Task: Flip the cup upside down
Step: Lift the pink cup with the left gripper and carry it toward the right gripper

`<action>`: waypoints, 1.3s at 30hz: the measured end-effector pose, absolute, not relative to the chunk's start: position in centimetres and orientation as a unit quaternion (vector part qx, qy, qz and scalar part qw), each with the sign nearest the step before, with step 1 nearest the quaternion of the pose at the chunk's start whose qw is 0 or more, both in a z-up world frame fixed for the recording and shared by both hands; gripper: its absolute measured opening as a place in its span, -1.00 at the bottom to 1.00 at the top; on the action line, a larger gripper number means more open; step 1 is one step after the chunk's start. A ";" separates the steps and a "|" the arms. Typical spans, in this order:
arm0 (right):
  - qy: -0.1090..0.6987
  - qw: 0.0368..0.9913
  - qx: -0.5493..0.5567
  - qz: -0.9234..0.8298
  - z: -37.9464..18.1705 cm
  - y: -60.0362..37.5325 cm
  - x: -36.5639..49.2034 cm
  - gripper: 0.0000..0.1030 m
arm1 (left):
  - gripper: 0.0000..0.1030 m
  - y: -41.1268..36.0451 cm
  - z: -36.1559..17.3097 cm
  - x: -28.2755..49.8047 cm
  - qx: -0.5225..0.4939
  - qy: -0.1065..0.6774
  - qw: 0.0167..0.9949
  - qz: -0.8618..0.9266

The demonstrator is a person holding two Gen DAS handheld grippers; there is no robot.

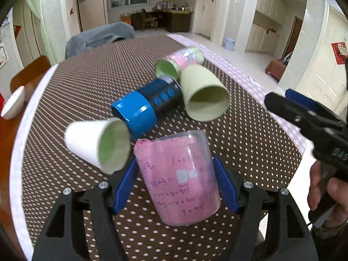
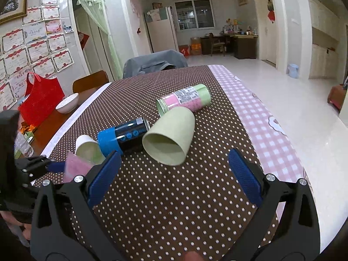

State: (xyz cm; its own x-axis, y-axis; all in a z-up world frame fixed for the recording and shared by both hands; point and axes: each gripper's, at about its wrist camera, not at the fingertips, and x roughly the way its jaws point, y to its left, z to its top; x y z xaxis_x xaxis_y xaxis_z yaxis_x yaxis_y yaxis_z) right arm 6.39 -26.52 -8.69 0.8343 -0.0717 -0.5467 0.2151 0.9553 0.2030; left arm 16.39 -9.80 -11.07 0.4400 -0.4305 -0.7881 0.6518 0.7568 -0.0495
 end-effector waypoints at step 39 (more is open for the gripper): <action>0.230 0.967 0.109 -0.022 -5.8 -22.7 1.1 0.89 | 0.53 -0.1 -5.6 6.7 0.052 0.285 0.946 -0.142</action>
State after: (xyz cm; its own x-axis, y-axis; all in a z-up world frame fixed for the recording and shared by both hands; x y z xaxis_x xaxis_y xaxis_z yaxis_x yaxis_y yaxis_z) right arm 1.13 -22.74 -5.77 0.8929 0.0077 -0.4501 0.0928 0.9752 0.2007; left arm 6.68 -0.08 -5.63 0.7969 -0.2388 -0.5550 0.2976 0.9545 0.0166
